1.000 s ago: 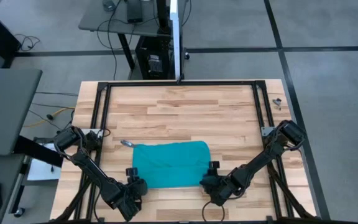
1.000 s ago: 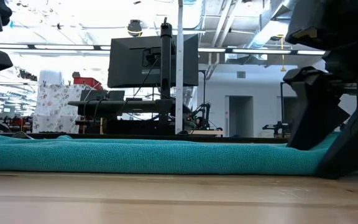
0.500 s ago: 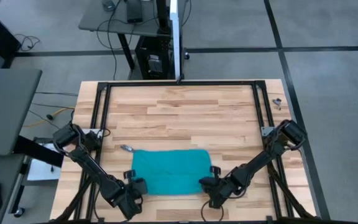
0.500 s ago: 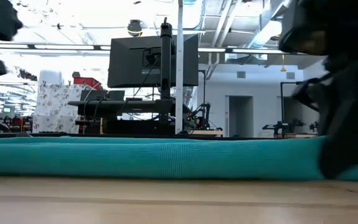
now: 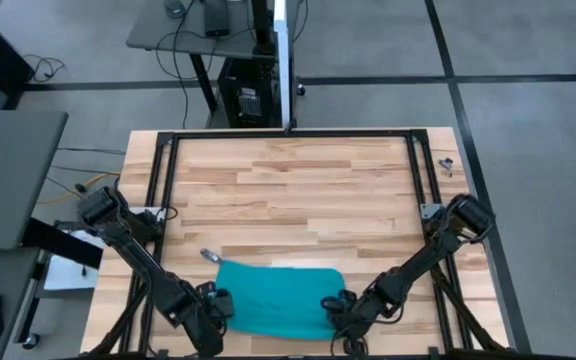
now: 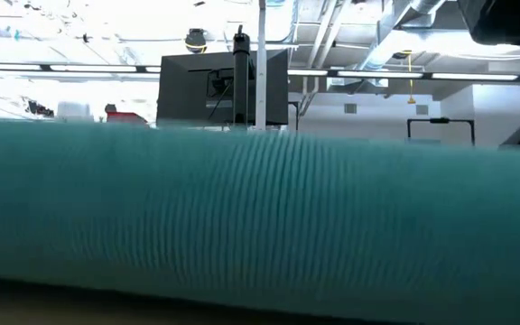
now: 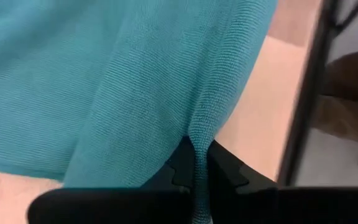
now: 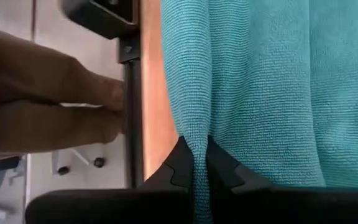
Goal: Roll towel
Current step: Roll the blue towel
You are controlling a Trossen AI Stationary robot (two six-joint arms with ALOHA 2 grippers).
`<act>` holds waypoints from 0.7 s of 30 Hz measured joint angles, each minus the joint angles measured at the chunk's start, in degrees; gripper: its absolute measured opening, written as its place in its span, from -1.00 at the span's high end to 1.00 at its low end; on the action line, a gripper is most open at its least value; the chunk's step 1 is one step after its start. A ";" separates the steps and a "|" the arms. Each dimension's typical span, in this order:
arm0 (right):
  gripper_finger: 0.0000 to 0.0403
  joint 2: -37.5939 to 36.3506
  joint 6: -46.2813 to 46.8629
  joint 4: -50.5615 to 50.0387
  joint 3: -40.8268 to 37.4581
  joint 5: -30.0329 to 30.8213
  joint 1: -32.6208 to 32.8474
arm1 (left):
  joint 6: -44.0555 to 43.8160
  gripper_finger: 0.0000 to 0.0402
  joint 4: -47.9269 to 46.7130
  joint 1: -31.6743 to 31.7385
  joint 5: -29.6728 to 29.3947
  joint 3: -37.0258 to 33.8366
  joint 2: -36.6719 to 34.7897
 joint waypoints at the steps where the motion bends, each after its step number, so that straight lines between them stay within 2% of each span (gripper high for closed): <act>1: 0.99 -0.48 0.04 0.04 -0.01 -0.29 0.00 | 0.07 1.00 1.00 0.46 0.90 -0.86 -0.89; 8: 1.00 -5.18 0.34 -0.74 -0.90 -0.63 -1.62 | -0.96 1.00 9.71 3.90 5.79 -10.16 -7.70; 14: 1.00 -8.39 3.57 -0.46 -6.00 -0.49 -3.66 | 2.07 1.00 9.42 8.61 5.79 -14.68 -13.73; 21: 1.00 -8.81 5.04 0.03 -10.26 0.09 -6.50 | 6.72 1.00 10.51 12.64 5.64 -18.88 -14.36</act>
